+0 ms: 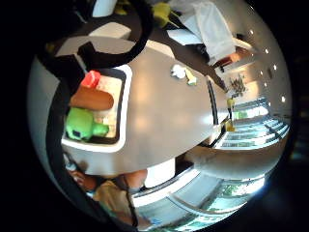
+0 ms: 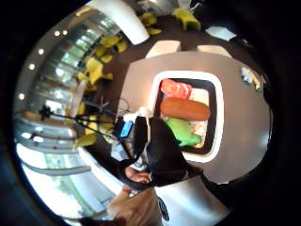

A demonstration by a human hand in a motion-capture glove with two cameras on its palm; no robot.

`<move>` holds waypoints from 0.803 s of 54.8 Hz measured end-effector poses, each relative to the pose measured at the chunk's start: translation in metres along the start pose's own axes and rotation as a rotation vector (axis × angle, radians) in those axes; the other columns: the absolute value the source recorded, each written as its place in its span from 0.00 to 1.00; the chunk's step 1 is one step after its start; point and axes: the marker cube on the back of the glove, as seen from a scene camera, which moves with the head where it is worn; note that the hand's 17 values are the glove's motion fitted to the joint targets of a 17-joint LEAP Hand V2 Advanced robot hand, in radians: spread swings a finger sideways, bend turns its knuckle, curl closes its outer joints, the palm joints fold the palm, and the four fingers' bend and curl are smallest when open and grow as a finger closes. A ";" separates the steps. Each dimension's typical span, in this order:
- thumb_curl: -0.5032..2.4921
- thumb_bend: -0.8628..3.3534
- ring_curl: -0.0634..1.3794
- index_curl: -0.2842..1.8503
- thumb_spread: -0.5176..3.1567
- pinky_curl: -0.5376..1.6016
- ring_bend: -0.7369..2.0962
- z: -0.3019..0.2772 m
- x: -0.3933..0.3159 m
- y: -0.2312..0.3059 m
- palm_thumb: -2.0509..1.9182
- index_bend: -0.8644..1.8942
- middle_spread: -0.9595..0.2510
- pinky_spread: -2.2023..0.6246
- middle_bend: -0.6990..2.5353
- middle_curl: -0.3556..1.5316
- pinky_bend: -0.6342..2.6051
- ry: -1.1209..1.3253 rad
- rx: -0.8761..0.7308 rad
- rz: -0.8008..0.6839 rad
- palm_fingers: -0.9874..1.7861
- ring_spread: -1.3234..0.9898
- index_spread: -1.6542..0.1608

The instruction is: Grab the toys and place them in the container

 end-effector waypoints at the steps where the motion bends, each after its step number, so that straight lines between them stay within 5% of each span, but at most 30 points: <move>1: 0.32 0.20 0.29 0.35 0.47 0.43 0.56 0.001 0.000 0.001 0.51 0.37 0.74 0.69 0.29 0.42 0.63 -0.030 0.000 0.009 0.37 0.49 0.73; 19: 0.29 0.20 0.28 0.32 0.47 0.43 0.55 0.005 0.036 0.020 0.51 0.37 0.74 0.69 0.29 0.41 0.63 -0.106 0.015 0.068 0.37 0.49 0.73; 25: 0.29 0.20 0.28 0.32 0.47 0.42 0.54 0.006 0.080 0.030 0.51 0.37 0.74 0.69 0.28 0.41 0.63 0.074 0.009 0.052 0.37 0.49 0.74; 44: 0.27 0.20 0.26 0.32 0.47 0.41 0.51 0.031 0.161 0.077 0.51 0.38 0.75 0.70 0.27 0.41 0.62 0.107 -0.033 0.106 0.36 0.50 0.74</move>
